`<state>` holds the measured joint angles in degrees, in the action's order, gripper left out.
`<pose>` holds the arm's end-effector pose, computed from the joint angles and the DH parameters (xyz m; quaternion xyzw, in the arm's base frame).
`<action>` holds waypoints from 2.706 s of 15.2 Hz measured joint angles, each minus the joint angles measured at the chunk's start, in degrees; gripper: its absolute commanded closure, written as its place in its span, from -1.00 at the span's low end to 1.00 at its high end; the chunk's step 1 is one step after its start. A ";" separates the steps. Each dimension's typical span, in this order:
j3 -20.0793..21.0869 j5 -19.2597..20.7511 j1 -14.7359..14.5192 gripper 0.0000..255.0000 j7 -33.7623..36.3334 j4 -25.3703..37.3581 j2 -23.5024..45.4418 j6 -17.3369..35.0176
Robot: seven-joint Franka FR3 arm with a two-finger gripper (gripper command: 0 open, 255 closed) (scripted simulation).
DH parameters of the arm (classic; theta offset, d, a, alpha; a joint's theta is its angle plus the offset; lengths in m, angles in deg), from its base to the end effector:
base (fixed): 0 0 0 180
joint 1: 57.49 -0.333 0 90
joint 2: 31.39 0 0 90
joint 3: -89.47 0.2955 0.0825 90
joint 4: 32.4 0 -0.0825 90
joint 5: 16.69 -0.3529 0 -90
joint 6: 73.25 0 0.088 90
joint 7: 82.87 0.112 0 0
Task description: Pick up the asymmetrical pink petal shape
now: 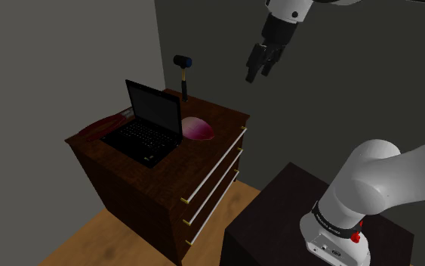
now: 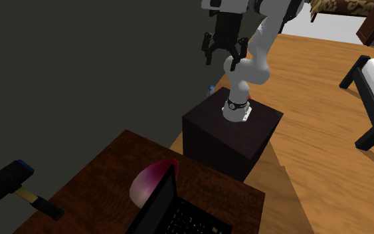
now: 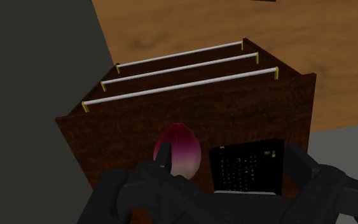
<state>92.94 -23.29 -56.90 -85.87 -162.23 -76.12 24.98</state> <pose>0.3056 0.0337 0.6239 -0.9919 -0.0430 -0.1140 0.0353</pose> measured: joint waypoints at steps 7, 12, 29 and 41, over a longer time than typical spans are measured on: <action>-6.29 -5.16 0.33 -1.00 -3.09 -1.94 6.59 6.79; -12.65 -12.15 -0.37 -1.00 -7.83 -2.24 15.51 13.22; -26.48 -52.60 -0.79 -1.00 -33.24 8.92 55.13 12.75; -22.82 -68.50 4.75 -1.00 -40.42 18.57 75.33 6.50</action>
<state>70.12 -91.79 -52.15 -126.29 -143.66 -0.79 31.48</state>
